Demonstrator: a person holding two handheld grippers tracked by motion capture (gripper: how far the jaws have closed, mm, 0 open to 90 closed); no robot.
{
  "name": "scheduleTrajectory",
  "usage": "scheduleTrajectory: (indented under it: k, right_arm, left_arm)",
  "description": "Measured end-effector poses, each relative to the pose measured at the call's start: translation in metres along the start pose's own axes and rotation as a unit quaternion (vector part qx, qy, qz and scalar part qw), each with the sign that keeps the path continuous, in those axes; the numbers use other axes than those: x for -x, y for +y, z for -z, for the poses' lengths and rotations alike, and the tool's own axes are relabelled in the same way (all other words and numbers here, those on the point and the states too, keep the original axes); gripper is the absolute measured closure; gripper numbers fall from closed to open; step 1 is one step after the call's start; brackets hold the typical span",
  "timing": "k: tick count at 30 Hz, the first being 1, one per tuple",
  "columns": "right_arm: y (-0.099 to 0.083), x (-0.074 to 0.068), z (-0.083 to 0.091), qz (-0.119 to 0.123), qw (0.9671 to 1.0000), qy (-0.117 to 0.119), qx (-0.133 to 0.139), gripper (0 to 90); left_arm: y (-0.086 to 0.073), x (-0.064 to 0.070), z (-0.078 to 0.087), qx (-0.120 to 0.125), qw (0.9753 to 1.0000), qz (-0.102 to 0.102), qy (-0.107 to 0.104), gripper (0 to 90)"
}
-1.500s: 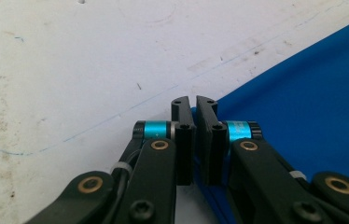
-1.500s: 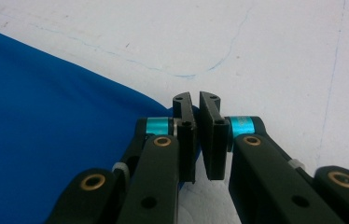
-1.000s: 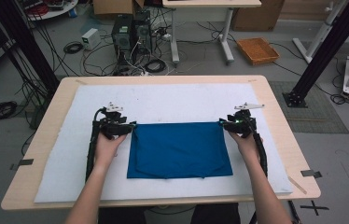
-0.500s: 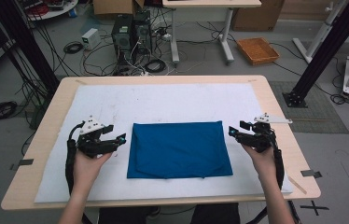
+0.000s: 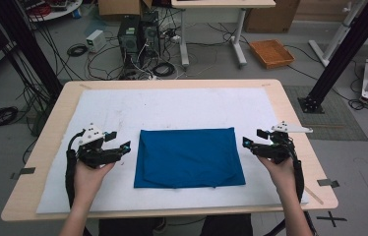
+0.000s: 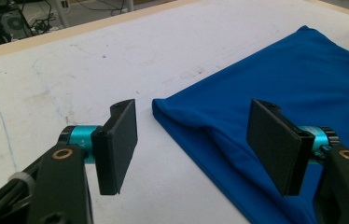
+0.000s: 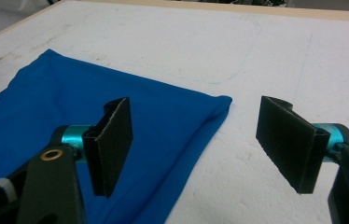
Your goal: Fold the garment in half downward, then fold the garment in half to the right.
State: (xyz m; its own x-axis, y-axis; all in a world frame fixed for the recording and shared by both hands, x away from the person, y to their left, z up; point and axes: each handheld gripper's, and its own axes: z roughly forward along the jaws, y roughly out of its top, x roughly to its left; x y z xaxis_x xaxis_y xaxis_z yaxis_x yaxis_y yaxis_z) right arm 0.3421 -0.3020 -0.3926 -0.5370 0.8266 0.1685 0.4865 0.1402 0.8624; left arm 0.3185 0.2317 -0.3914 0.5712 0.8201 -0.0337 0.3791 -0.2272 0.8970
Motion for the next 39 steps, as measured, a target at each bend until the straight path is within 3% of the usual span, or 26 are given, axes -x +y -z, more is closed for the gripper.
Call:
scheduleTrajectory:
  k: [12,27,39]
  right_arm:
    - [-0.001,0.003,0.006,-0.005,1.0,-0.001,0.003,26.6]
    - [-0.002,0.006,0.006,-0.005,1.0,-0.006,0.003,26.6]
    - [-0.002,0.007,0.011,-0.006,0.9999,-0.01,0.007,26.7]
  left_arm:
    - [0.002,0.003,0.001,0.0,1.0,-0.005,-0.002,33.6]
    - [0.001,0.004,0.001,-0.005,0.9999,0.007,-0.006,33.6]
    - [-0.018,0.019,0.017,-0.023,0.9986,0.046,-0.013,34.0]
